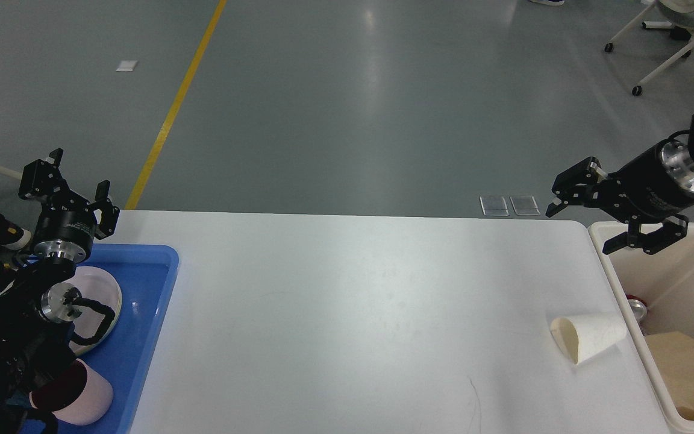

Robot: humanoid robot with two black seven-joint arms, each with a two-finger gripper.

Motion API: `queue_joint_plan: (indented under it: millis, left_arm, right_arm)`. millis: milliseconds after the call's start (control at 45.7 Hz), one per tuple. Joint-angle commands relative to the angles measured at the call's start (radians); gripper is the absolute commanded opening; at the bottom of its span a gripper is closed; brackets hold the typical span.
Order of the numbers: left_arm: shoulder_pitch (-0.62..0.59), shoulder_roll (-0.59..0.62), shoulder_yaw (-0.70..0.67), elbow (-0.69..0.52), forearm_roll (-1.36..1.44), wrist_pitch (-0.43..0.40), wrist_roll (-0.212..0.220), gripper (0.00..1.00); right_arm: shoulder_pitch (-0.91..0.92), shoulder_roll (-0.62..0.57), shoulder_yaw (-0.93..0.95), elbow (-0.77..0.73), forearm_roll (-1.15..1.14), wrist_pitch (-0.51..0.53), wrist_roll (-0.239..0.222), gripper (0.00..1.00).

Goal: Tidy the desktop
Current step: 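Lower the right gripper onto the white paper cup and grasp it, then lift the paper cup and drop it into the white bin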

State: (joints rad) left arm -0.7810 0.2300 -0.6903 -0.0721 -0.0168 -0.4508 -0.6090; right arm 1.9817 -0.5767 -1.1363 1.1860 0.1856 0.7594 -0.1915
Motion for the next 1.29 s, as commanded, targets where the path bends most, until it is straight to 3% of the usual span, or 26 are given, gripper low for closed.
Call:
queue_joint_plan:
  millis: [0,87,262,350,743,1093,1202,1268]
  left_arm:
    - [-0.001,0.0,0.0,0.0,0.0,0.001,0.0,0.96]
    - [0.0,0.0,0.0,0.0,0.0,0.0,0.0,0.96]
    - [0.0,-0.001,0.002,0.0,0.0,0.0,0.0,0.96]
    - [0.0,-0.001,0.002,0.0,0.0,0.0,0.002,0.96]
    - [0.0,0.0,0.0,0.0,0.0,0.0,0.0,0.96]
    - [0.0,0.0,0.0,0.0,0.0,0.0,0.0,0.96]
    - [0.0,0.0,0.0,0.0,0.0,0.0,0.0,0.96]
    - [0.0,0.0,0.0,0.0,0.0,0.0,0.0,0.96]
  right_arm:
    - [-0.009,0.012,-0.003,-0.005,0.0,0.0,0.0,1.0]
    - [-0.076,0.005,-0.003,-0.014,-0.001,-0.067,0.0,1.0]
    - [-0.389,-0.005,0.029,-0.167,0.02,-0.322,-0.002,1.0]
    - [-0.512,-0.006,0.081,-0.218,0.064,-0.39,-0.002,1.0]
    - [-0.839,0.008,0.32,-0.442,0.098,-0.433,-0.009,1.0]
    - [-0.911,0.046,0.383,-0.485,0.092,-0.446,-0.008,0.98]
    - [-0.913,0.061,0.388,-0.485,0.089,-0.446,-0.009,0.85]
    - [-0.919,0.07,0.386,-0.483,0.084,-0.446,-0.009,0.71]
